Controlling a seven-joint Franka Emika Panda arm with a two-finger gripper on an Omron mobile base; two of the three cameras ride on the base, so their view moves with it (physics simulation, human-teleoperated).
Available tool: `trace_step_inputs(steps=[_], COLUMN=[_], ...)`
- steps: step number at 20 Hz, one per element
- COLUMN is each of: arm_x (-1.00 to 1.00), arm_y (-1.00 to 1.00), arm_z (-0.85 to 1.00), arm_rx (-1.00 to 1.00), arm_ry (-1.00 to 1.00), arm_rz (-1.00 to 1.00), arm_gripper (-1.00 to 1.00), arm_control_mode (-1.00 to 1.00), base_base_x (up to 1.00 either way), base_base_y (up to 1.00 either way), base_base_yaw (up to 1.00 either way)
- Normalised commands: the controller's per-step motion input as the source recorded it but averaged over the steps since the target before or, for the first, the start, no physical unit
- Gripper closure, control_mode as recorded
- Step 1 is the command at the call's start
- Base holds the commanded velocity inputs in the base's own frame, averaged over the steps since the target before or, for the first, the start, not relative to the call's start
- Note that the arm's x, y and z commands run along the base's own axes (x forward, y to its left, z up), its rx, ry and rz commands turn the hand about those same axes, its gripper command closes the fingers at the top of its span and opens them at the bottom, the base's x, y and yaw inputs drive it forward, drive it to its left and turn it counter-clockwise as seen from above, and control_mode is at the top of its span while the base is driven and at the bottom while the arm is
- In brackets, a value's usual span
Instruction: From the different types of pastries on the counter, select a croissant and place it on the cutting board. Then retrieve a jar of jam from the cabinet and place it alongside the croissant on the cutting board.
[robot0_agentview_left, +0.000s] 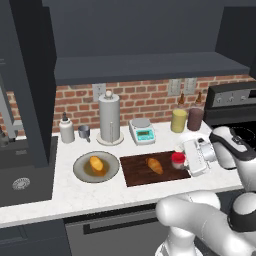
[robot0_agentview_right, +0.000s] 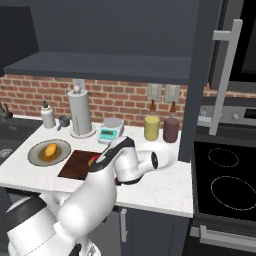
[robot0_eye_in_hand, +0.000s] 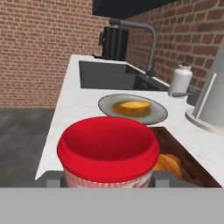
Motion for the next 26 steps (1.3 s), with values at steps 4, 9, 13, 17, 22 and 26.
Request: trace_step_inputs(steps=[4, 9, 13, 17, 22, 26], arm_x=[0.23, 0.23, 0.19, 0.13, 0.09, 0.08], arm_y=[-0.01, 0.00, 0.00, 0.00, 0.00, 0.00], arm_z=[-0.24, -0.23, -0.21, -0.16, -0.14, -0.15], arm_rx=[0.00, 0.00, 0.00, 0.00, 0.00, 0.00], arm_ry=[0.02, 0.01, 0.00, 0.00, 0.00, 0.00], arm_rz=[0.00, 0.00, 0.00, 0.00, 0.00, 0.00], arm_gripper=[1.00, 1.00, 1.00, 1.00, 1.00, 1.00], arm_control_mode=[-1.00, -1.00, -1.00, -1.00, -1.00, -1.00], base_base_x=[0.00, 0.00, 0.00, 0.00, 0.00, 0.00], base_base_y=[0.00, 0.00, 0.00, 0.00, 0.00, 0.00], base_base_yaw=[0.00, 0.00, 0.00, 0.00, 0.00, 0.00])
